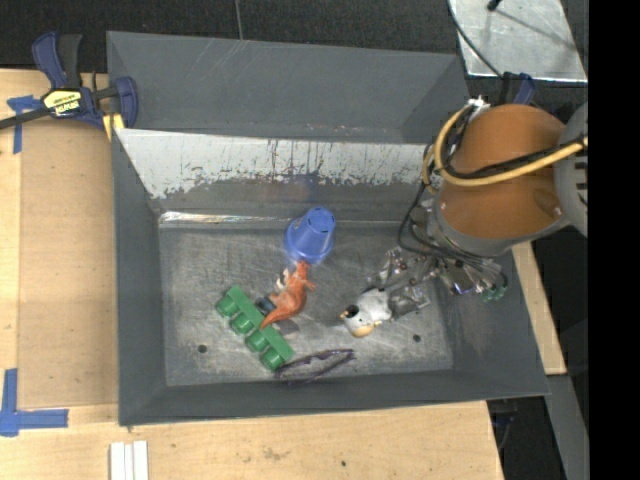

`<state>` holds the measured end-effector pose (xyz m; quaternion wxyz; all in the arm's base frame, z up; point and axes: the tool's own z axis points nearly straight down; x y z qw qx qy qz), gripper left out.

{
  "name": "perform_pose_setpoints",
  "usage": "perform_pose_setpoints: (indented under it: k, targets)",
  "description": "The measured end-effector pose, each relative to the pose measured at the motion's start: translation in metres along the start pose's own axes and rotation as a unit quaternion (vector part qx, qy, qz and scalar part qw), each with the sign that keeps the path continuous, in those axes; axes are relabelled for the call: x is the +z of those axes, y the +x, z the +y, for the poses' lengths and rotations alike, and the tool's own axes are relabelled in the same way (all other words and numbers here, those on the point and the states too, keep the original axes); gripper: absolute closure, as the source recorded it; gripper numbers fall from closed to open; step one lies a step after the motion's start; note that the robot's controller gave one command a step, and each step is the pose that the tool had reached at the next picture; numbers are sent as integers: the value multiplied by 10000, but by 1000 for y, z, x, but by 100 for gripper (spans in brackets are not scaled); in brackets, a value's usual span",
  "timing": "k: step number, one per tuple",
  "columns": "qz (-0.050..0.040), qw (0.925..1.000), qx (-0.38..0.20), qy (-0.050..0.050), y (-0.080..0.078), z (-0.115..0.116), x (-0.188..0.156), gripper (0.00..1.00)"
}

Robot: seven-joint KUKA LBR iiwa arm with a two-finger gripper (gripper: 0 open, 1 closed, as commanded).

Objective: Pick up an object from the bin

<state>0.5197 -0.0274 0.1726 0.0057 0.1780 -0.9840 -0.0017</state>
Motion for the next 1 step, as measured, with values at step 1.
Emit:
perform_pose_setpoints:
  k: [1]
  targets:
    - [-63,9999,87,31,-20,16,-34,100]
